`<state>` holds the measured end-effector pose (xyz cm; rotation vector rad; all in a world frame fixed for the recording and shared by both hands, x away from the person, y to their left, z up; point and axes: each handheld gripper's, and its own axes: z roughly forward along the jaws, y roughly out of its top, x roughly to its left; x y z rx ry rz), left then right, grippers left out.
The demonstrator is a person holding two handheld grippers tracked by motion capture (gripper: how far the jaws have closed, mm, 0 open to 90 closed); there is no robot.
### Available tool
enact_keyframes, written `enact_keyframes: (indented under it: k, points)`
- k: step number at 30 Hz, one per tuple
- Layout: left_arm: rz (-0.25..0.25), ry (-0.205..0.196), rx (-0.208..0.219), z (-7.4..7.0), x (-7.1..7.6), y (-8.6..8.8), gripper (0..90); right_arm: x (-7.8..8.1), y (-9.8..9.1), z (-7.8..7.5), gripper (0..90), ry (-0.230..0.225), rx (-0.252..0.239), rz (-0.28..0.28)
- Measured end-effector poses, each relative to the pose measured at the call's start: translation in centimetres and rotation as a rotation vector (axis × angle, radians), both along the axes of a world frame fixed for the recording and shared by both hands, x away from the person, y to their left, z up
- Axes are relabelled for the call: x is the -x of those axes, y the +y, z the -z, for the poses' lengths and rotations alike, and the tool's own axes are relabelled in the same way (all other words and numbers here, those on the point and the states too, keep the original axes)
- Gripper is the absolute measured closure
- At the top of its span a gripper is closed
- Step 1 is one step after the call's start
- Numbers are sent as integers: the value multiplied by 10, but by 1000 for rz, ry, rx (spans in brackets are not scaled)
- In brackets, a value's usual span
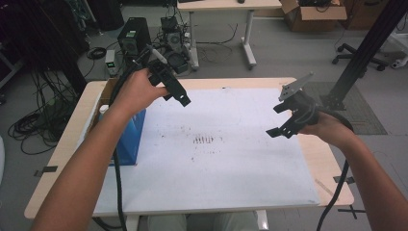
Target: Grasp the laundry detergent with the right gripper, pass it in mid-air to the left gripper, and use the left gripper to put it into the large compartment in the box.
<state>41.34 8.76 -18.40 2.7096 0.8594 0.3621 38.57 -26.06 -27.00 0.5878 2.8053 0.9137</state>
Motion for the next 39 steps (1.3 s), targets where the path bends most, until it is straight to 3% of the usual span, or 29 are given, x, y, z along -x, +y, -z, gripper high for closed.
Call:
enact_keyframes:
  k: [4, 12, 20, 39]
  points:
    - [25, 4, -10, 3, -1, -5, 63, 0, 0, 0, 40, -1, 0, 0]
    - [125, 4, -30, 10, 1, -23, 61, 1, -1, -2, 39, -8, 17, 19]
    - [173, 8, -60, 18, 2, -39, 60, 5, -7, -6, 40, -15, 26, 34]
    - [182, 5, -71, 25, 1, -46, 63, 0, -6, -10, 39, -20, 31, 26]
